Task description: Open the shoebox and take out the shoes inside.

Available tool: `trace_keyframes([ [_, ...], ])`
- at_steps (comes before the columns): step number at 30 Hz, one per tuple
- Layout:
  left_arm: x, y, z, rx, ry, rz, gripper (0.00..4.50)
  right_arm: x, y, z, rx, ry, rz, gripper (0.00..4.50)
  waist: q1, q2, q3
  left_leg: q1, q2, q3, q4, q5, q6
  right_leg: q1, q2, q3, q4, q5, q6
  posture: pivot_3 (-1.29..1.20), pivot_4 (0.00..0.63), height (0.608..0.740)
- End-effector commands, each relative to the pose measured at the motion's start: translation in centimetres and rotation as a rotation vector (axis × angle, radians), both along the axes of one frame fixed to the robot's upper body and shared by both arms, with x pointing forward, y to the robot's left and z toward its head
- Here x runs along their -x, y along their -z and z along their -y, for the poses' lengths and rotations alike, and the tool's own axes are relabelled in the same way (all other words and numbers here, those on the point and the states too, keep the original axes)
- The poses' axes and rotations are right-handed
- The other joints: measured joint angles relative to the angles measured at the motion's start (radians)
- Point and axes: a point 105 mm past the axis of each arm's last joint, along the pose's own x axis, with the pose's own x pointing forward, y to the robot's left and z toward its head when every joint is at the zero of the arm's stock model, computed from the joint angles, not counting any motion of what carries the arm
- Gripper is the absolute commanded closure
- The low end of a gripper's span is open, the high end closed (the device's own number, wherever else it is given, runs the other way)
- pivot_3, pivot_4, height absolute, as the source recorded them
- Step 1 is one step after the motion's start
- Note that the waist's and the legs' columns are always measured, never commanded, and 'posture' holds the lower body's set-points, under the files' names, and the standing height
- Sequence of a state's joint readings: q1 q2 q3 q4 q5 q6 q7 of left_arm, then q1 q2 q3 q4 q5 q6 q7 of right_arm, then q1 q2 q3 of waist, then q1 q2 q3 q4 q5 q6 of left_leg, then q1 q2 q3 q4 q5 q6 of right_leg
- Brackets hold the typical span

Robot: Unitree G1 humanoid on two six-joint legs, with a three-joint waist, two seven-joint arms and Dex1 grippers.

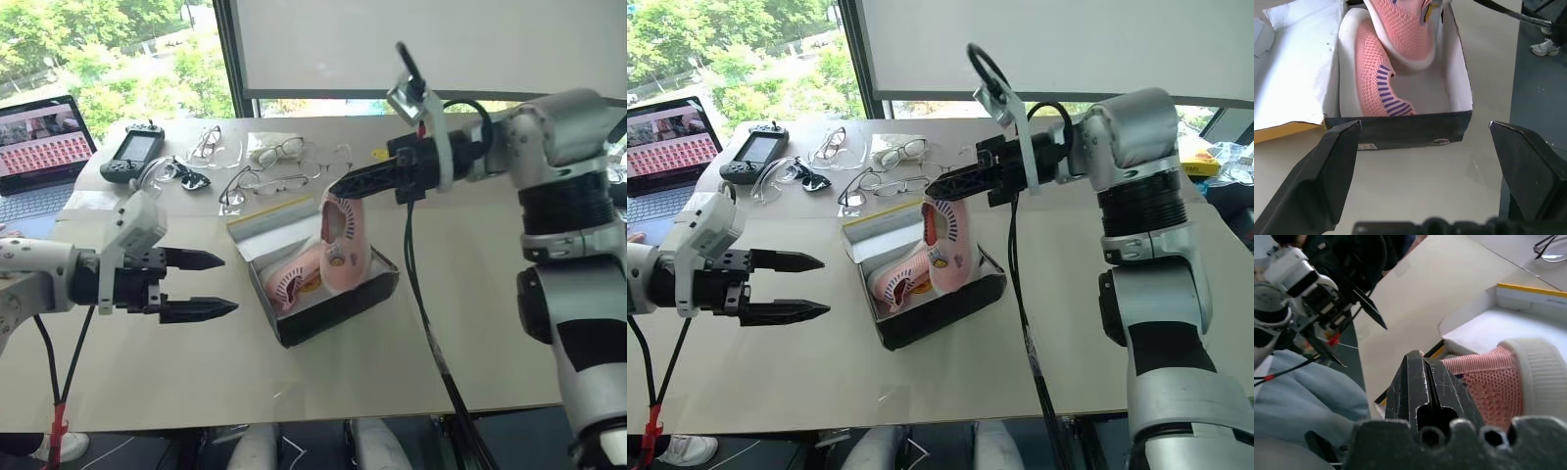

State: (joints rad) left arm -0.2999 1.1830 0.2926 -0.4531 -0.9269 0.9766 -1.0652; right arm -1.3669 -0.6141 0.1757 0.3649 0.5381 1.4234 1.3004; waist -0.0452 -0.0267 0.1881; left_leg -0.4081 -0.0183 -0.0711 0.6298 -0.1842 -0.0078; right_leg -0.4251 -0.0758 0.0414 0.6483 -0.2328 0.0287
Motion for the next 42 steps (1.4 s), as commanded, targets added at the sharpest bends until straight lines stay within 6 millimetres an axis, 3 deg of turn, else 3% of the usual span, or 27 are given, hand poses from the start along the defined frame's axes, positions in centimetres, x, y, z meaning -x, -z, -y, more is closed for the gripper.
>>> trace_keyframes([
  [1, -0.2, -0.8, 0.0, -0.017, 0.008, 0.047, 0.0, 1.3, -2.9, 0.4, -0.064, -0.043, 0.082, 4.45, 0.0, 0.0, 0.0, 0.0, 0.0, 0.0, 0.0, 0.0, 0.0, 0.0, 0.0, 0.0, 0.0, 0.0, 0.0, 0.0, 0.15, 0.74],
  [11, -0.4, -0.7, 0.1, -0.023, 0.022, 0.049, 0.0, -0.5, -6.0, 3.3, -0.146, 0.132, 0.214, 4.45, -0.006, 0.0, 0.0, 0.0, 0.0, 0.001, 0.0, 0.0, 0.0, -0.001, 0.0, 0.0, 0.0, 0.0, 0.0, 0.0, 0.15, 0.74],
  [17, -0.4, -0.6, 0.1, -0.031, 0.027, 0.044, 0.0, -3.4, -9.0, 8.4, -0.182, 0.433, 0.366, 4.45, 0.0, 0.0, 0.0, -0.001, 0.0, 0.001, 0.0, 0.0, 0.0, 0.0, 0.0, 0.0, 0.0, 0.0, 0.0, 0.0, 0.15, 0.74],
  [19, -0.6, -0.5, 0.2, -0.034, 0.031, 0.043, 0.0, -5.7, -8.5, 10.9, -0.174, 0.611, 0.414, 4.45, 0.0, 0.0, 0.0, 0.0, 0.0, 0.001, 0.0, 0.0, 0.0, 0.0, 0.0, 0.0, -0.001, 0.0, 0.0, 0.0, 0.15, 0.74],
  [21, -0.7, -0.5, 0.3, -0.034, 0.037, 0.043, 0.0, -7.1, -7.5, 11.9, -0.176, 0.692, 0.435, 4.45, -0.001, 0.0, 0.0, 0.0, 0.0, 0.001, 0.0, 0.0, 0.0, 0.0, 0.0, 0.0, -0.001, 0.0, 0.0, 0.0, 0.15, 0.74],
  [23, -0.8, -0.6, 0.3, -0.037, 0.043, 0.044, 0.0, -8.1, -5.3, 12.3, -0.121, 0.73, 0.432, 4.45, -0.005, 0.0, 0.0, 0.0, 0.0, 0.002, 0.0, 0.0, 0.0, 0.0, 0.0, 0.001, -0.001, 0.0, 0.0, 0.0, 0.15, 0.74],
  [25, -0.9, -0.6, 0.4, -0.044, 0.049, 0.045, 0.0, -8.9, -0.6, 13.6, 0.016, 0.769, 0.377, 4.45, -0.007, 0.0, 0.0, 0.0, 0.0, 0.002, 0.0, 0.0, 0.0, 0.0, 0.0, 0.001, 0.0, 0.0, 0.0, 0.0, 0.15, 0.74],
  [27, -1.0, -0.7, 0.4, -0.05, 0.052, 0.045, 0.0, -8.9, 2.7, 14.7, 0.105, 0.788, 0.346, 4.45, -0.006, 0.0, 0.0, 0.0, 0.0, 0.002, -0.001, 0.0, 0.0, 0.001, 0.0, 0.001, 0.0, 0.0, 0.0, 0.0, 0.15, 0.74],
  [33, -1.3, -0.8, 0.6, -0.055, 0.071, 0.044, 0.0, -7.9, 7.5, 17.4, 0.233, 0.826, 0.27, 4.45, -0.002, 0.006, 0.004, -0.005, -0.001, 0.002, 0.001, 0.0, 0.0, -0.003, 0.0, 0.002, 0.001, 0.0, 0.001, 0.0, 0.15, 0.74],
  [37, -1.5, -0.8, 0.8, -0.052, 0.082, 0.044, 0.0, -7.7, 8.6, 17.6, 0.254, 0.826, 0.262, 4.45, -0.006, 0.006, 0.004, -0.002, 0.0, 0.002, 0.002, 0.0, 0.0, -0.001, 0.0, 0.002, 0.0, 0.0, 0.001, 0.0, 0.15, 0.74],
  [41, -1.5, -0.8, 1.0, -0.05, 0.091, 0.042, 0.0, -7.2, 6.3, 16.8, 0.105, 0.803, 0.264, 3.4, -0.009, 0.006, 0.004, 0.0, 0.0, 0.003, 0.002, 0.0, 0.0, 0.001, 0.0, 0.002, 0.0, 0.0, 0.001, 0.0, 0.15, 0.74],
  [42, -1.5, -0.8, 1.0, -0.05, 0.091, 0.041, 0.0, -7.0, 5.7, 16.7, 0.09, 0.797, 0.275, 2.97, -0.01, 0.006, 0.004, 0.0, 0.0, 0.003, 0.002, 0.0, 0.0, 0.001, 0.0, 0.002, 0.0, 0.0, 0.001, 0.0, 0.15, 0.74],
])
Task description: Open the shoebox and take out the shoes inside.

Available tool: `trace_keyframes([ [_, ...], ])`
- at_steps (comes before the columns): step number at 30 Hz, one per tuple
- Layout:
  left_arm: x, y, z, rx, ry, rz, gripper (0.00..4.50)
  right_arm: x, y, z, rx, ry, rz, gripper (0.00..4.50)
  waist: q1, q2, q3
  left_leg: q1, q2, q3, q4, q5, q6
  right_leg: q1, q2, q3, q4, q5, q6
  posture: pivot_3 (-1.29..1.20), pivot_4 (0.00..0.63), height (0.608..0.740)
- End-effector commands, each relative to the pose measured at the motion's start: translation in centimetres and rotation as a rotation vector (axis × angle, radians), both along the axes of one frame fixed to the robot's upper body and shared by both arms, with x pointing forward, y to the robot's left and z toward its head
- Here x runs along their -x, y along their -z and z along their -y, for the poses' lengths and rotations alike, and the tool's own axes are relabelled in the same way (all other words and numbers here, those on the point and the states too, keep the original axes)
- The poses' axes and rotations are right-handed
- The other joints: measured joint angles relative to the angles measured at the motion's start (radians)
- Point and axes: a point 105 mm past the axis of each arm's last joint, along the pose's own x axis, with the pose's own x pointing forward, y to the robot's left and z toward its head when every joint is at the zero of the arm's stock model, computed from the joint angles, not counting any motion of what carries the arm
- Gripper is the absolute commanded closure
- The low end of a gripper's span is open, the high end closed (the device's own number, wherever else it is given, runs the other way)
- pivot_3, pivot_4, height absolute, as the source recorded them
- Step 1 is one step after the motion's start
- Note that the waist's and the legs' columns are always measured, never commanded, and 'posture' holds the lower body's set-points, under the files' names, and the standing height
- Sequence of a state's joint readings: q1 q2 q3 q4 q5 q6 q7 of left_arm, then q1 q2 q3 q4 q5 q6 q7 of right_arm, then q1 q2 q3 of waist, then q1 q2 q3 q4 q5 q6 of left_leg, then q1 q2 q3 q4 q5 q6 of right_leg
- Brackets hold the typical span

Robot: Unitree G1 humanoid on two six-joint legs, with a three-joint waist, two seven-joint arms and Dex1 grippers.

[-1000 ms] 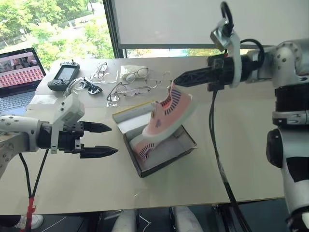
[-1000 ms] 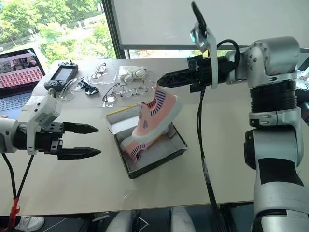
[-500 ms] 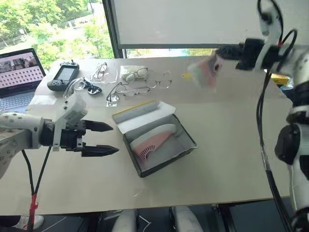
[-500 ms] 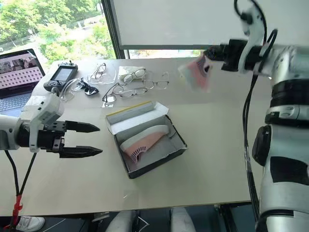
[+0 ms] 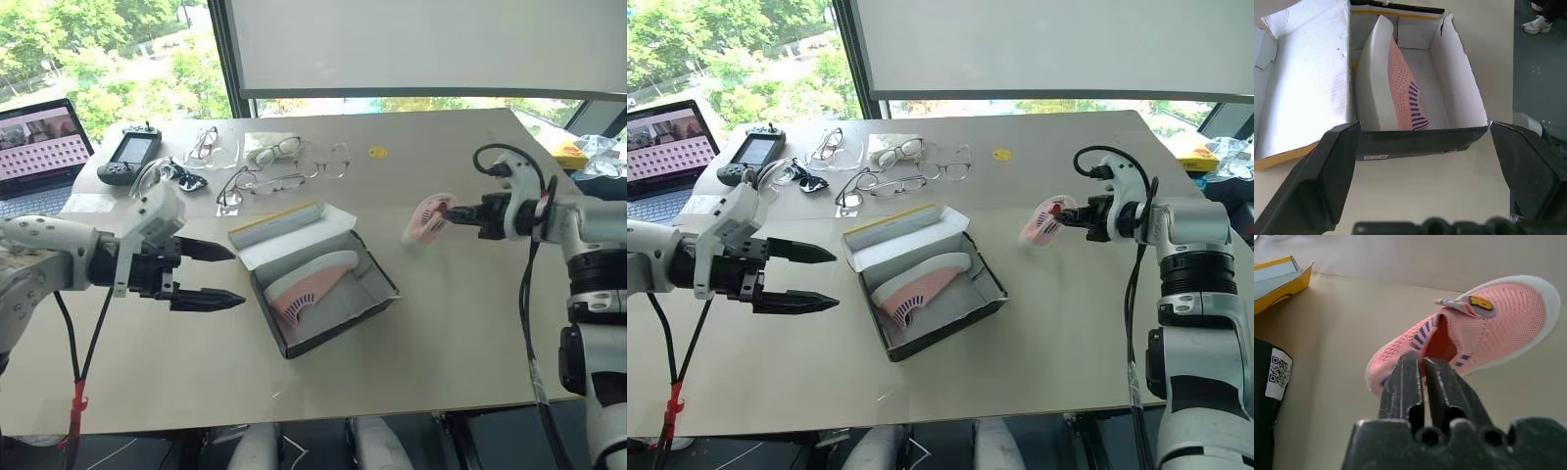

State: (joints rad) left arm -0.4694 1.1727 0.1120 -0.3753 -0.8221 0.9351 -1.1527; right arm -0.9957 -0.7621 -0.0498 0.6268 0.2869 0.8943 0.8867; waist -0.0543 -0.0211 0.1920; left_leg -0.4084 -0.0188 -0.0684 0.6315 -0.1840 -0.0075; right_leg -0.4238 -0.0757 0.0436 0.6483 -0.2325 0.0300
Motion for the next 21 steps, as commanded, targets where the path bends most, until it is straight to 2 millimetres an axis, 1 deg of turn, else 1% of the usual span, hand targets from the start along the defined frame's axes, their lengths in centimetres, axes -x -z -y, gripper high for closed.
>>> trace_keyframes([
  [1, -0.1, -0.8, 0.0, 0.002, 0.011, 0.036, 0.0, 0.8, -4.6, -0.7, -0.059, -0.056, 0.14, 2.64, -0.002, 0.0, 0.0, 0.0, 0.0, 0.0, 0.0, 0.0, 0.0, 0.0, 0.0, 0.0, 0.0, 0.0, 0.0, 0.0, 0.15, 0.74],
  [2, -0.1, -0.8, 0.0, 0.002, 0.012, 0.035, 0.0, 1.0, -5.3, -0.7, -0.061, -0.065, 0.155, 2.39, -0.002, 0.0, 0.0, 0.0, 0.0, 0.0, 0.0, 0.0, 0.0, 0.0, 0.0, 0.0, 0.0, 0.0, 0.0, 0.0, 0.15, 0.74],
  [4, -0.1, -0.8, 0.0, 0.001, 0.012, 0.034, 0.0, 1.4, -5.9, -0.8, -0.063, -0.074, 0.169, 1.63, -0.002, 0.0, 0.0, -0.001, 0.0, 0.0, 0.0, 0.0, 0.0, 0.0, 0.0, 0.0, 0.0, 0.0, 0.0, 0.0, 0.15, 0.74],
  [5, 0.0, -0.7, -0.1, 0.0, 0.012, 0.032, 0.0, 1.5, -7.1, -0.8, -0.008, -0.083, 0.229, 1.3, -0.001, 0.0, 0.0, -0.001, 0.0, 0.0, 0.0, 0.0, 0.0, 0.0, 0.0, 0.0, 0.0, 0.0, 0.0, 0.0, 0.15, 0.74],
  [6, 0.0, -0.7, -0.1, -0.002, 0.012, 0.028, 0.0, 2.0, -8.5, -1.6, 0.05, -0.13, 0.291, 0.84, 0.0, 0.0, 0.0, -0.001, 0.0, 0.0, 0.0, 0.0, 0.0, 0.0, 0.0, 0.0, 0.0, 0.0, 0.0, 0.0, 0.15, 0.74],
  [7, 0.1, -0.6, -0.1, -0.005, 0.013, 0.024, 0.0, 2.7, -9.7, -3.3, 0.087, -0.213, 0.353, 0.59, 0.0, 0.0, 0.0, -0.001, 0.0, 0.0, 0.0, 0.0, 0.0, 0.0, 0.0, 0.0, 0.0, 0.0, 0.0, 0.0, 0.15, 0.74],
  [8, 0.1, -0.6, -0.2, -0.007, 0.013, 0.021, 0.0, 3.2, -10.4, -4.5, 0.107, -0.273, 0.39, 0.59, -0.002, 0.0, 0.0, -0.001, 0.0, 0.0, 0.0, 0.0, 0.0, -0.001, 0.0, 0.0, 0.0, 0.0, 0.0, 0.0, 0.15, 0.74],
  [10, 0.0, -0.4, -0.2, -0.022, 0.014, 0.02, 0.0, 4.6, -9.3, -8.1, 0.19, -0.472, 0.371, 0.59, -0.009, 0.0, 0.0, 0.0, 0.001, 0.0, 0.0, 0.0, 0.0, -0.001, 0.0, 0.0, 0.0, 0.0, 0.0, 0.0, 0.15, 0.74],
  [12, -0.1, -0.3, -0.3, -0.029, 0.013, 0.021, 0.0, 5.6, -7.5, -11.2, 0.364, -0.638, 0.39, 0.59, -0.018, 0.0, 0.0, 0.001, 0.001, 0.0, 0.0, 0.0, 0.001, 0.0, 0.001, 0.0, 0.0, 0.0, 0.0, 0.0, 0.15, 0.74],
  [14, -0.2, -0.3, -0.2, -0.027, 0.013, 0.023, 0.0, 6.5, -5.8, -13.6, 0.517, -0.787, 0.411, 0.59, -0.019, 0.0, 0.0, 0.001, 0.001, 0.0, 0.0, -0.001, 0.001, 0.0, 0.001, 0.0, 0.0, 0.0, 0.001, 0.0, 0.15, 0.74],
  [16, -0.3, -0.2, -0.1, -0.027, 0.014, 0.025, 0.0, 7.0, -3.8, -15.4, 0.641, -0.918, 0.419, 0.59, -0.015, 0.0, 0.0, 0.001, 0.001, 0.0, 0.001, 0.0, 0.001, 0.0, 0.001, 0.0, 0.0, -0.002, 0.003, 0.0, 0.15, 0.74],
  [18, -0.1, -0.2, -0.1, -0.029, 0.012, 0.024, 0.0, 7.6, -1.9, -17.0, 0.691, -1.054, 0.396, 0.59, -0.013, -0.001, 0.0, 0.001, 0.001, 0.0, 0.001, 0.0, 0.001, 0.0, 0.001, 0.0, 0.0, -0.002, 0.003, 0.0, 0.15, 0.74],
  [19, 0.0, -0.1, -0.1, -0.03, 0.009, 0.023, 0.0, 7.5, -1.5, -17.3, 0.698, -1.081, 0.387, 0.59, -0.012, -0.001, 0.0, 0.0, 0.001, 0.0, 0.002, 0.0, 0.001, 0.0, 0.001, 0.0, 0.0, -0.001, 0.002, 0.0, 0.15, 0.74],
  [21, 0.1, 0.0, -0.2, -0.03, -0.002, 0.021, 0.0, 6.5, -0.8, -17.5, 0.724, -1.081, 0.384, 0.59, -0.009, -0.001, 0.0, -0.001, 0.001, -0.001, 0.002, -0.001, 0.0, 0.0, 0.0, -0.001, 0.0, -0.001, 0.001, 0.0, 0.15, 0.74],
])
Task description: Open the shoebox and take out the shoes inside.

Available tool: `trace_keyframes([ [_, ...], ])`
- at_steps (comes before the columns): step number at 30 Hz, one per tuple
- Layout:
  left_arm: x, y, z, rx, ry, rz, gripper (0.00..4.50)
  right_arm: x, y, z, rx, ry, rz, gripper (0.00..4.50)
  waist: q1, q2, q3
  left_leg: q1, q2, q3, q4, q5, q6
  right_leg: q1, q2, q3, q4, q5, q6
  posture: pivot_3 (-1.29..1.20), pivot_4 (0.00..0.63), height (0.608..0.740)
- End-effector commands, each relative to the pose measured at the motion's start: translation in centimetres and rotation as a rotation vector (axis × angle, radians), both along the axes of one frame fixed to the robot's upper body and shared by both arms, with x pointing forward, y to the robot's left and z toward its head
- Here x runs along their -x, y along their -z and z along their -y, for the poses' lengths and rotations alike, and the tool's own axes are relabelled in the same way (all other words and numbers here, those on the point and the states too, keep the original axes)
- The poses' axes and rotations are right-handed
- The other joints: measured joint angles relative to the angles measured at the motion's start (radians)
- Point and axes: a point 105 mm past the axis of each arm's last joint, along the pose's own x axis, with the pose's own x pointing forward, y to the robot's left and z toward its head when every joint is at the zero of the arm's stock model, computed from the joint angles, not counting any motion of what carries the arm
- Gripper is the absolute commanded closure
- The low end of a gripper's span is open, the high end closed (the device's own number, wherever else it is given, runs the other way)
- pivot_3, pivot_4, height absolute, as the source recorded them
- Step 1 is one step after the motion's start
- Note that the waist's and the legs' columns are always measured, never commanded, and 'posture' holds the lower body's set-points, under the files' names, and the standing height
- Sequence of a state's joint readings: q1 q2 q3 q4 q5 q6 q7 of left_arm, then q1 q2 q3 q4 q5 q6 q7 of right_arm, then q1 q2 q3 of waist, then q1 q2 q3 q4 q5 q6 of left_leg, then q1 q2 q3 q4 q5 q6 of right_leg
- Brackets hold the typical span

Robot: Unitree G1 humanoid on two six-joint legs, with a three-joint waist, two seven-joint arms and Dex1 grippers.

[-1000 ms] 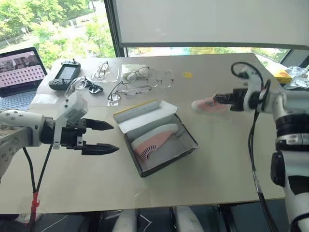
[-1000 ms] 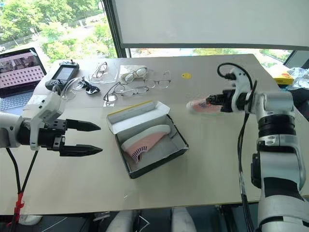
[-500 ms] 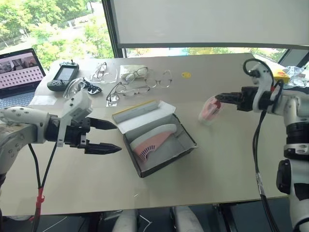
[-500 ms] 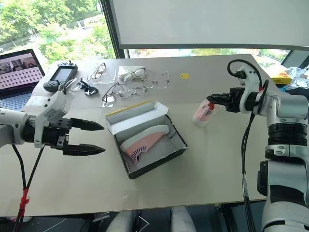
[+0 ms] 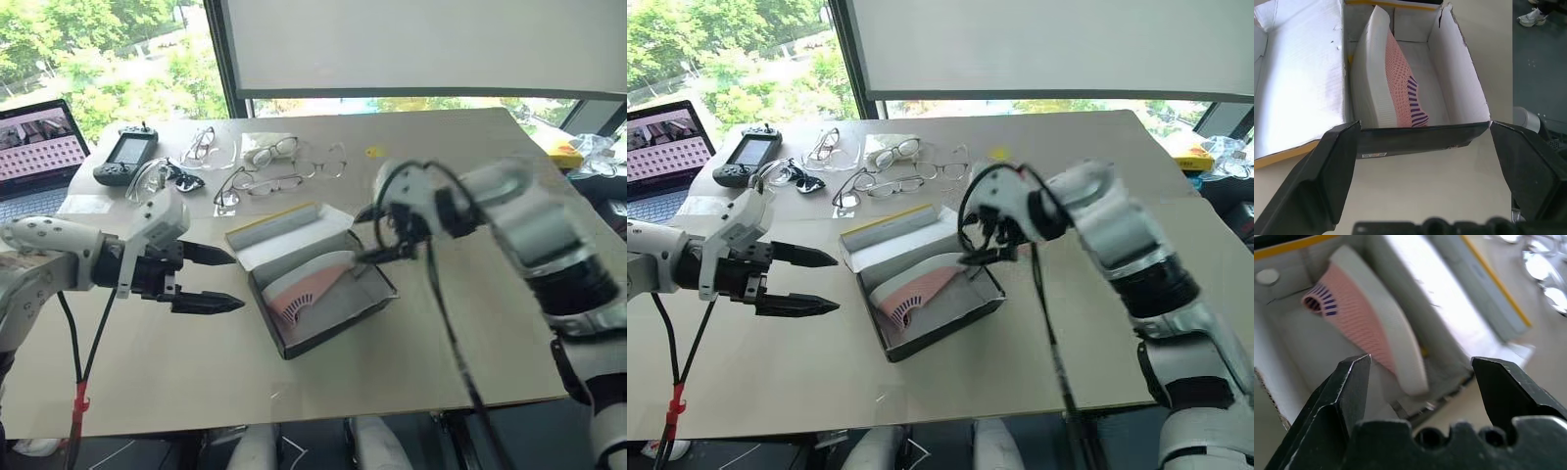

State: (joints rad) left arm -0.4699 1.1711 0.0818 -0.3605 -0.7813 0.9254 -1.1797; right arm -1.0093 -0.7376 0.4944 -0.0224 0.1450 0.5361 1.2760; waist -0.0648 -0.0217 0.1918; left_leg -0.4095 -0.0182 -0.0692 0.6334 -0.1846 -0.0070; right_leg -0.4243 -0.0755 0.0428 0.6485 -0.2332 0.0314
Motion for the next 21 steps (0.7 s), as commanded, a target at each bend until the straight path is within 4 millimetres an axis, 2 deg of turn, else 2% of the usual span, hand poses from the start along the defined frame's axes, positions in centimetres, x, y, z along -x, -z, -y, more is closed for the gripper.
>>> trace_keyframes([
  [1, 0.4, -0.7, 0.0, -0.006, -0.008, 0.042, 0.0, -1.3, -0.4, -0.2, 0.043, -0.026, 0.078, 0.59, 0.002, 0.0, 0.0, -0.001, 0.0, -0.001, 0.0, 0.0, 0.0, 0.0, 0.0, 0.0, 0.0, 0.0, 0.0, 0.0, 0.15, 0.74],
  [6, 0.9, -0.5, -0.1, -0.004, -0.031, 0.038, 0.0, -3.1, 1.0, -1.1, 0.06, -0.019, 0.066, 0.59, 0.002, 0.0, 0.0, 0.0, 0.0, -0.001, 0.001, 0.0, 0.0, 0.0, 0.0, 0.0, 0.0, 0.001, -0.001, 0.0, 0.15, 0.74],
  [9, 1.1, -0.5, -0.4, -0.006, -0.05, 0.041, 0.0, -3.5, 1.8, -1.4, 0.075, -0.016, 0.044, 0.59, -0.001, 0.0, 0.0, 0.001, 0.0, -0.001, 0.0, 0.0, 0.0, 0.0, 0.0, 0.0, 0.001, 0.001, -0.001, 0.0, 0.15, 0.74],
  [13, 1.3, -0.5, -0.5, -0.006, -0.062, 0.04, 0.0, -3.3, 1.7, -1.6, 0.071, -0.033, 0.03, 1.65, -0.001, 0.0, 0.0, 0.0, 0.0, -0.001, 0.0, 0.0, 0.0, 0.0, 0.0, 0.0, 0.001, 0.001, -0.001, 0.0, 0.15, 0.74],
  [18, 1.2, -0.6, -0.5, -0.005, -0.062, 0.04, 0.0, -2.8, 0.7, -2.0, 0.06, -0.074, 0.086, 3.39, -0.002, 0.0, 0.0, 0.002, 0.0, -0.001, 0.0, 0.0, 0.0, 0.0, 0.0, 0.0, 0.001, 0.001, -0.001, 0.0, 0.15, 0.74],
  [21, 1.1, -0.6, -0.5, -0.005, -0.06, 0.041, 0.0, -2.5, -0.1, -2.3, 0.043, -0.088, 0.128, 4.15, -0.002, 0.0, 0.0, 0.001, 0.0, -0.001, 0.0, 0.0, 0.0, 0.0, 0.0, 0.0, 0.001, 0.001, -0.001, 0.0, 0.15, 0.74],
])
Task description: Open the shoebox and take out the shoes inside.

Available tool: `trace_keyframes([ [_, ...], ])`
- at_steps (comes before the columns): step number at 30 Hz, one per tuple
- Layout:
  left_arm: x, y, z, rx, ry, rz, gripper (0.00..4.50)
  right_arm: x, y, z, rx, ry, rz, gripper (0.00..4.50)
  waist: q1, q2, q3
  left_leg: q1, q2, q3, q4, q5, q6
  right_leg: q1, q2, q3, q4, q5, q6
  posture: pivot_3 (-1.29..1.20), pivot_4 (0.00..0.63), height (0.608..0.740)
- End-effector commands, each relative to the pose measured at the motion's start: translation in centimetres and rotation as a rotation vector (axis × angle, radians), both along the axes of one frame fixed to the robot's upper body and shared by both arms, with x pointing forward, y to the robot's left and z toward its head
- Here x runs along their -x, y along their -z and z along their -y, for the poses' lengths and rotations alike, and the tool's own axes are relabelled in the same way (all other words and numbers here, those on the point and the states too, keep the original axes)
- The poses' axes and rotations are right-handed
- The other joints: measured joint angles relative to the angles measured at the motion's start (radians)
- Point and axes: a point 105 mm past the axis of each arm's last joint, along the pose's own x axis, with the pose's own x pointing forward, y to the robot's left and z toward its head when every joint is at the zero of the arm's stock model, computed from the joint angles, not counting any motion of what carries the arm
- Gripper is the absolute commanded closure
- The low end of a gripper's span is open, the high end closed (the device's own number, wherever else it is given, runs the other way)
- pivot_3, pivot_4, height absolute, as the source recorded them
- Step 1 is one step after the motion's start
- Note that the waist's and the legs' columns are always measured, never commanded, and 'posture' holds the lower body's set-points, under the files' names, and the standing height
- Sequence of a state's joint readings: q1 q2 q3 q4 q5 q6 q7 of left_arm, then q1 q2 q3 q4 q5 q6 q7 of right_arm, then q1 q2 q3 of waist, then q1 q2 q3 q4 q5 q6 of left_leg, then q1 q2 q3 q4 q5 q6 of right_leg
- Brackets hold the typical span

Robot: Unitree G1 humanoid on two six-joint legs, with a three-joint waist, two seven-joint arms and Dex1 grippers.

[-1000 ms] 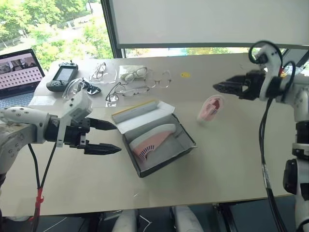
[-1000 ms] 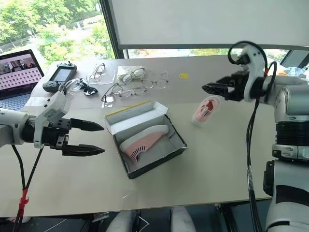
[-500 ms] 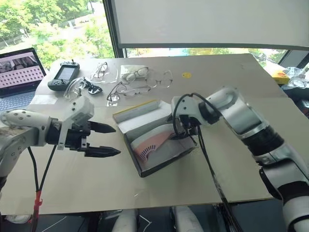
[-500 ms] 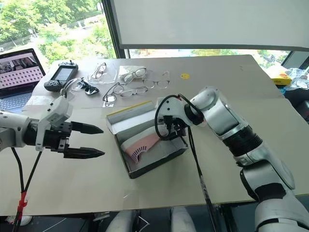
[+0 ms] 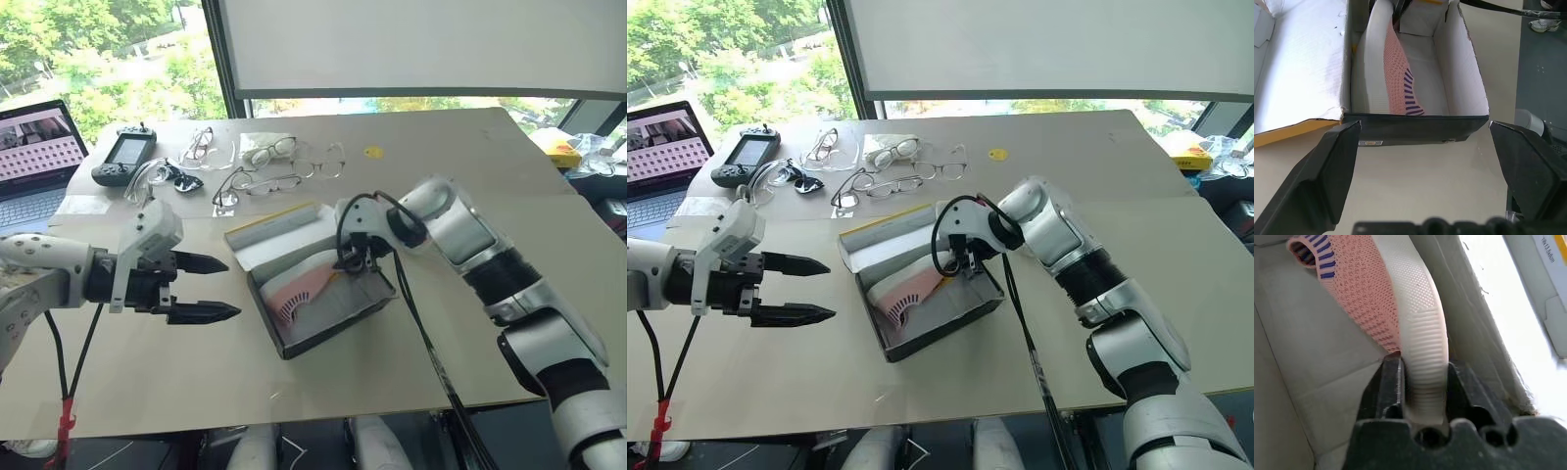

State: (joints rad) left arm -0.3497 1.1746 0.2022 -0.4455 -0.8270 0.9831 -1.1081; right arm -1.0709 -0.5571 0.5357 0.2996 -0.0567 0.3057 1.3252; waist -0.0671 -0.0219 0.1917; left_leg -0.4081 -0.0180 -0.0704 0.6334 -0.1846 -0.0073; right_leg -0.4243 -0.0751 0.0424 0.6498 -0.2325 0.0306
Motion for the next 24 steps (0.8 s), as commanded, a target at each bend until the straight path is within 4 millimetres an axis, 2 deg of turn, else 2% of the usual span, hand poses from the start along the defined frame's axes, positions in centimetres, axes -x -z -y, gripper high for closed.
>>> trace_keyframes([
  [1, -0.1, -1.0, 0.1, -0.01, 0.012, 0.045, 0.0, 0.7, -3.2, -1.0, -0.063, -0.064, 0.136, 4.21, 0.0, 0.0, 0.0, 0.0, 0.0, 0.0, 0.0, 0.0, 0.0, 0.0, 0.0, 0.0, 0.0, 0.0, 0.0, 0.0, 0.15, 0.74],
  [6, -0.5, -0.9, 0.1, -0.011, 0.028, 0.045, 0.0, 2.0, -5.6, -2.1, -0.103, -0.124, 0.295, 4.24, 0.002, 0.0, 0.0, -0.001, 0.0, 0.0, 0.0, 0.0, 0.0, -0.001, 0.0, 0.0, 0.0, 0.0, 0.0, 0.0, 0.15, 0.74],
  [11, -1.3, -1.0, 0.3, -0.011, 0.052, 0.054, 0.0, 2.4, -6.4, -2.3, -0.07, -0.141, 0.455, 4.24, 0.004, 0.0, 0.0, -0.001, 0.0, 0.0, 0.0, 0.0, 0.0, 0.0, 0.0, 0.0, 0.0, 0.0, 0.0, 0.0, 0.15, 0.74],
  [14, -1.6, -1.0, 0.5, -0.014, 0.068, 0.058, 0.0, 2.3, -6.7, -1.9, -0.043, -0.133, 0.524, 4.24, 0.009, 0.0, 0.0, -0.001, 0.0, 0.0, 0.0, 0.0, 0.0, 0.0, 0.0, 0.0, 0.0, 0.0, 0.0, 0.0, 0.15, 0.74],
  [19, -1.7, -0.8, 0.5, -0.021, 0.086, 0.054, 0.0, 1.3, -9.1, -0.2, -0.023, -0.047, 0.627, 4.24, 0.01, 0.0, 0.0, -0.001, 0.0, 0.0, 0.0, 0.0, 0.0, -0.001, 0.0, 0.0, 0.0, 0.0, 0.0, 0.0, 0.15, 0.74],
  [22, -1.7, -0.5, 0.6, -0.024, 0.102, 0.045, 0.0, 1.1, -13.0, 0.9, -0.138, 0.075, 0.625, 4.24, 0.008, 0.0, 0.0, -0.001, 0.0, 0.0, 0.0, 0.0, 0.0, -0.001, 0.0, 0.0, 0.0, 0.0, 0.0, 0.0, 0.15, 0.74],
  [24, -1.8, -0.6, 0.7, -0.023, 0.109, 0.045, 0.0, 0.7, -15.5, 3.1, -0.299, 0.236, 0.506, 4.24, 0.008, 0.0, 0.0, -0.002, 0.0, 0.0, 0.0, 0.0, 0.0, -0.001, 0.0, 0.0, 0.0, 0.0, 0.0, 0.0, 0.15, 0.74],
])
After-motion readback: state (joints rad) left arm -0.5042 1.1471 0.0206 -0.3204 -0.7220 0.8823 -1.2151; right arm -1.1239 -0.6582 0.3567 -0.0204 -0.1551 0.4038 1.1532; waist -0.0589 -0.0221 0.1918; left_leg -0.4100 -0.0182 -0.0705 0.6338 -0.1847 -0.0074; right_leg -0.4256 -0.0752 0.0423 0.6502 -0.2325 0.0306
